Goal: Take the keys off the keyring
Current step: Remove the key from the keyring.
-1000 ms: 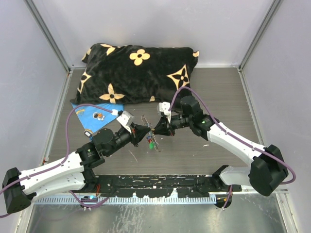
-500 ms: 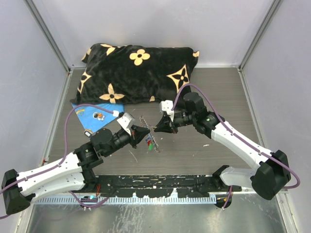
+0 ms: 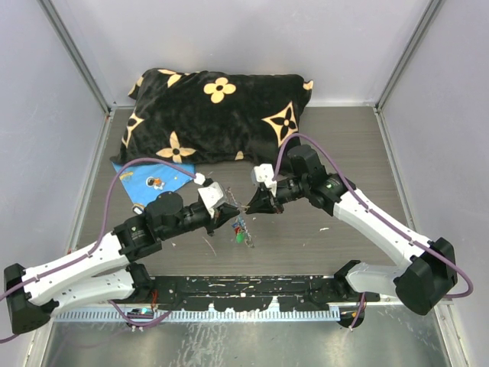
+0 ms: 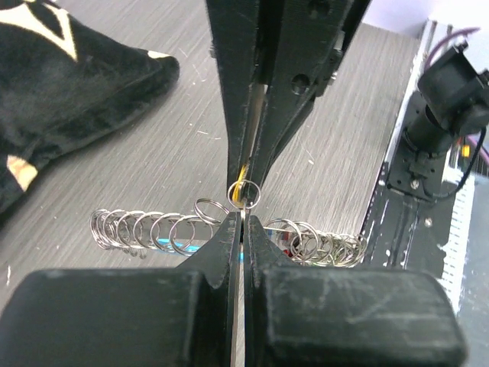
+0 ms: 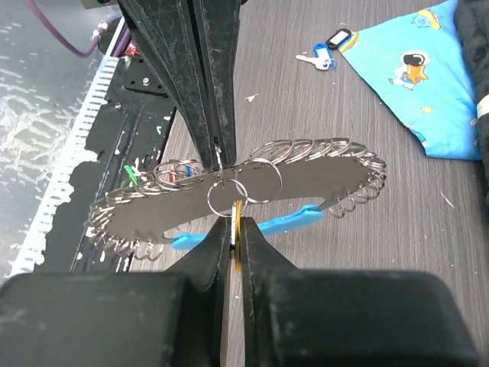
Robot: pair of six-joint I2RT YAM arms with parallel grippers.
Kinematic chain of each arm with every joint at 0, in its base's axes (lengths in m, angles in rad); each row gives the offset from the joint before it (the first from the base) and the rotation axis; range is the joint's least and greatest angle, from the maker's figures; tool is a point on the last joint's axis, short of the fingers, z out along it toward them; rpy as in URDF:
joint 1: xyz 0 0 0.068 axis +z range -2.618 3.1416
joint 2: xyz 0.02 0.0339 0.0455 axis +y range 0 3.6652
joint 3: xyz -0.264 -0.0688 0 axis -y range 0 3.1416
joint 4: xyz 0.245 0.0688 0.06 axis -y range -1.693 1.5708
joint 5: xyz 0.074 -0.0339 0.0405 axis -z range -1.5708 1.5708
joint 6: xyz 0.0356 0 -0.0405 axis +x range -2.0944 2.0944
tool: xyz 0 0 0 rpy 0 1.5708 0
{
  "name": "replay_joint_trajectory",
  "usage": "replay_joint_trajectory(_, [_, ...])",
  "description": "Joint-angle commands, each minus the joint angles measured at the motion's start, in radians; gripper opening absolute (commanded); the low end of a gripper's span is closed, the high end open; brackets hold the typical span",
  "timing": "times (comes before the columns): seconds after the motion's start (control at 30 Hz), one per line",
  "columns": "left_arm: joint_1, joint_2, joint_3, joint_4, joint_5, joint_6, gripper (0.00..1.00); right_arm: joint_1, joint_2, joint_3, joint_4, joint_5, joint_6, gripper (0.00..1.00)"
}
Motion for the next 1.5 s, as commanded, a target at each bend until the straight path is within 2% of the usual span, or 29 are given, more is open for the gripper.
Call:
replay_joint_trajectory(0.0, [0.004, 0.028, 0.123, -0.102, 0.117, 0.130, 0.00, -0.005, -0.036, 0.064, -0.082, -0.044, -0.113, 0.01])
replay_joint_trajectory(0.2, [0.009, 0.081, 0.192, -0.230, 0.187, 0.205, 0.00, -0.009, -0.041, 0.084, -0.153, -0.072, -0.181, 0.01])
replay_joint_trajectory(0.4, [0.018, 0.095, 0.215, -0.278, 0.226, 0.261, 0.00, -0.016, -0.045, 0.103, -0.220, -0.090, -0.240, 0.01])
replay_joint_trajectory(0.77, [0.023, 0.176, 0.290, -0.378, 0.332, 0.378, 0.00, -0.017, -0.032, 0.087, -0.211, -0.118, -0.233, 0.01])
replay_joint_trajectory(1.1, [0.024, 0.191, 0.318, -0.427, 0.372, 0.438, 0.00, -0.019, -0.023, 0.084, -0.218, -0.129, -0.238, 0.03])
replay_joint_trajectory(1.47, [0.024, 0.232, 0.336, -0.428, 0.384, 0.441, 0.00, -0.006, -0.015, 0.074, -0.215, -0.151, -0.244, 0.04])
